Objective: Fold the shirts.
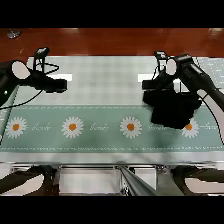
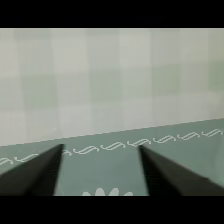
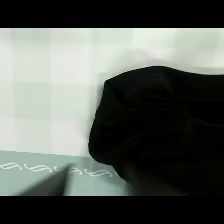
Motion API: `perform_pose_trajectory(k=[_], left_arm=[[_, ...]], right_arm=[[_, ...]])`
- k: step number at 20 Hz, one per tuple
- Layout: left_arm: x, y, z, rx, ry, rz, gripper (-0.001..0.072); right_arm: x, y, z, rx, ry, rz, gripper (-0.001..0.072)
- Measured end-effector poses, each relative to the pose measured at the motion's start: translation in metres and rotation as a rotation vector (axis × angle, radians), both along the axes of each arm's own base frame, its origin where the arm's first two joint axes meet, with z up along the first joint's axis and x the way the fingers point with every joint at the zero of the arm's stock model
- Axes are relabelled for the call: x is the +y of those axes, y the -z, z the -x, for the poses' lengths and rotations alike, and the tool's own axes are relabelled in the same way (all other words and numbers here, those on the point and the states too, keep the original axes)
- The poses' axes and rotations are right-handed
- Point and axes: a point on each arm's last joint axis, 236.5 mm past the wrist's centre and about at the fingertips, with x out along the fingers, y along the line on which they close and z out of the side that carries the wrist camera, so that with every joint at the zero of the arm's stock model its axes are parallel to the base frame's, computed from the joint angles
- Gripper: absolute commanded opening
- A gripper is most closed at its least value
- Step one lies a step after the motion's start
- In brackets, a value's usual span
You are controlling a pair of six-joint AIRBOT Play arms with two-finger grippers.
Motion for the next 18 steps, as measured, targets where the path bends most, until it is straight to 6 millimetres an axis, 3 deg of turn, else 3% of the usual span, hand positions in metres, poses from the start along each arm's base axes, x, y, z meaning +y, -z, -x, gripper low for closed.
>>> perform_pose_trajectory(k=[2,4,7,9,11,13,15,18], left_arm=[[0.002,-0.008,0.002,0.008,0.016,-0.009,0.0696],[0.01,-0.019,0.008,0.012,0.023,-0.025,0.0696],[0.019,-0.042,0.03,-0.025,0.019,-0.033,0.0697],[0.018,-0.051,0.052,-0.069,0.009,-0.009,0.0696],[0.012,-0.049,0.077,-0.094,-0.001,0.037,0.0697],[0.007,-0.039,0.096,-0.1,-0.011,0.074,0.0697],[0.005,-0.026,0.107,-0.09,-0.021,0.091,0.0696],[0.004,-0.012,0.111,-0.072,-0.035,0.107,0.0696]], right_arm=[[-0.004,-0.02,-0.003,-0.028,-0.02,0.006,0.0621],[-0.023,-0.058,-0.005,-0.105,-0.024,0.044,0.0621],[-0.084,-0.112,0.014,-0.218,0.051,0.154,0.0621],[-0.136,-0.126,0.041,-0.27,0.178,0.206,0.0621],[-0.181,-0.117,0.068,-0.3,0.336,0.215,0.0621],[-0.206,-0.09,0.09,-0.286,0.455,0.176,0.0621],[-0.206,-0.056,0.102,-0.234,0.502,0.102,0.0621],[-0.187,-0.006,0.107,-0.118,0.488,0.008,0.0621]])
